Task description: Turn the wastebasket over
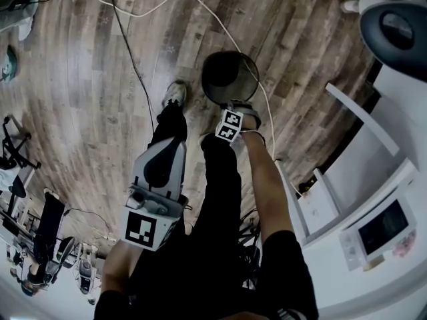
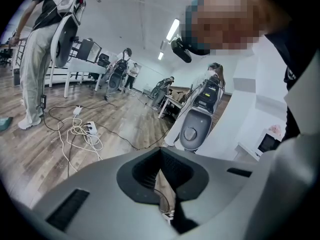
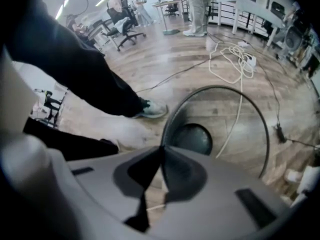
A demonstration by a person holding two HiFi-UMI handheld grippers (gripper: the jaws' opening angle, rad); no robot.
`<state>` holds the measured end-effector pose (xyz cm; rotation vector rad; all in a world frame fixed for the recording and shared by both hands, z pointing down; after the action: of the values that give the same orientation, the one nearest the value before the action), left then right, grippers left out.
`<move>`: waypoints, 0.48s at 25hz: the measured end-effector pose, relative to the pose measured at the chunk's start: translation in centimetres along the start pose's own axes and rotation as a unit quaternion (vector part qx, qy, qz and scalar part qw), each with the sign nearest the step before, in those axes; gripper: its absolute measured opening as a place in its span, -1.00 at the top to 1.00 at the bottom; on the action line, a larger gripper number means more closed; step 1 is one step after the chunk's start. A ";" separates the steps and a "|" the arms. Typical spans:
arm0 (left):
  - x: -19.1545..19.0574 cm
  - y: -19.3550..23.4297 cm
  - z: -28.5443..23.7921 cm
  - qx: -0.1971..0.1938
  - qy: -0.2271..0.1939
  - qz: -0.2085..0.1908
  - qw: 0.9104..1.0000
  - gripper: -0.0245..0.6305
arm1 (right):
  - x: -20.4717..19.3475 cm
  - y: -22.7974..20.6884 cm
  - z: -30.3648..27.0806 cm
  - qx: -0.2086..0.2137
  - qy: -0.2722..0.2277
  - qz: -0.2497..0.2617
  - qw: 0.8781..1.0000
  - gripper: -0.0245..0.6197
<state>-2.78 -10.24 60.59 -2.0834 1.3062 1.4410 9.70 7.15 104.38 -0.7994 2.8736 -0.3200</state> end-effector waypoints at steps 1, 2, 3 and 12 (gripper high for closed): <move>-0.2 -0.1 0.0 -0.001 0.001 -0.001 1.000 0.82 | -0.1 0.3 -0.2 0.001 0.001 -0.001 1.000 0.76; -0.3 -0.3 0.1 -0.002 0.002 -0.002 1.000 0.82 | -0.2 0.6 -0.5 0.002 0.002 0.000 1.000 0.76; -0.4 -0.4 0.1 -0.003 0.002 -0.003 1.000 0.82 | -0.4 0.9 -0.8 0.003 0.005 0.002 1.000 0.76; -0.9 -1.3 0.2 -0.008 0.003 -0.013 1.000 0.82 | -0.8 2.4 -2.5 0.004 0.008 -0.003 1.000 0.76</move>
<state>-1.98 -8.95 60.94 -2.1084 1.2681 1.4409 8.70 9.99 106.30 -0.8068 2.8836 -0.3390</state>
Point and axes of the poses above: the fingertips, and each gripper's own axes: z backward along the fingers, y to its left, x out of its top, the point moved 2 cm from there along z, backward along the fingers, and after that the axes turned 14 degrees about -z, right-handed, at the moved point
